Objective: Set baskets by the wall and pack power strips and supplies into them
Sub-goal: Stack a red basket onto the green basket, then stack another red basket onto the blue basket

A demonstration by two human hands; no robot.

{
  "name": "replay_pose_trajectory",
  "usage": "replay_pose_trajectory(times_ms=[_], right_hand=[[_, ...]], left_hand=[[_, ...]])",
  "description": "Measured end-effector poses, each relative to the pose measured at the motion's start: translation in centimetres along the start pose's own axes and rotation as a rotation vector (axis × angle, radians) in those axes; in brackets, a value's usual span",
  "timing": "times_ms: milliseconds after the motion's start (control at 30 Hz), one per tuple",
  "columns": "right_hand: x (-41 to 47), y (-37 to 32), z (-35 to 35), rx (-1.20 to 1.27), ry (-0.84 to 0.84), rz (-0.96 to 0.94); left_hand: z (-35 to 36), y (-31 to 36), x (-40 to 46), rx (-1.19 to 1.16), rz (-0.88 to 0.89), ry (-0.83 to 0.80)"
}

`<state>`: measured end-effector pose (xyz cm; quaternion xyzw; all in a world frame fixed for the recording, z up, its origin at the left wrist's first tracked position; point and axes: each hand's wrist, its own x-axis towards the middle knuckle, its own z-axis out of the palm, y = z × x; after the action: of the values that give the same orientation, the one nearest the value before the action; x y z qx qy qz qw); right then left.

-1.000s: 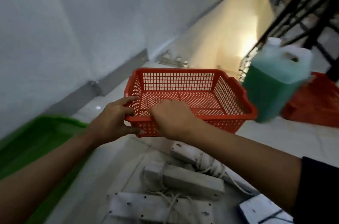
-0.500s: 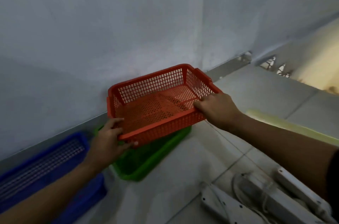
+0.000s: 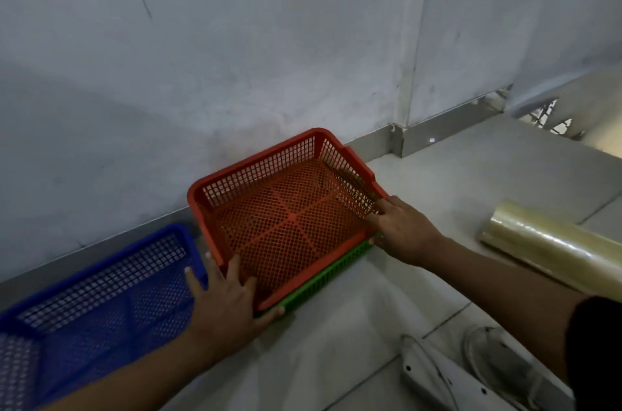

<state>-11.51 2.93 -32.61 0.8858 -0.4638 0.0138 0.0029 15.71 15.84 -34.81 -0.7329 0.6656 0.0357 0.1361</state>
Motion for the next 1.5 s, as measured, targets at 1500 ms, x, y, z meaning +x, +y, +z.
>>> replay_pose_trajectory(times_ms=[1500], right_hand=[[-43.3,24.6,-4.1,-0.078,0.336,1.057]], left_hand=[[-16.6,49.8,-5.4,-0.183,1.225,0.119]])
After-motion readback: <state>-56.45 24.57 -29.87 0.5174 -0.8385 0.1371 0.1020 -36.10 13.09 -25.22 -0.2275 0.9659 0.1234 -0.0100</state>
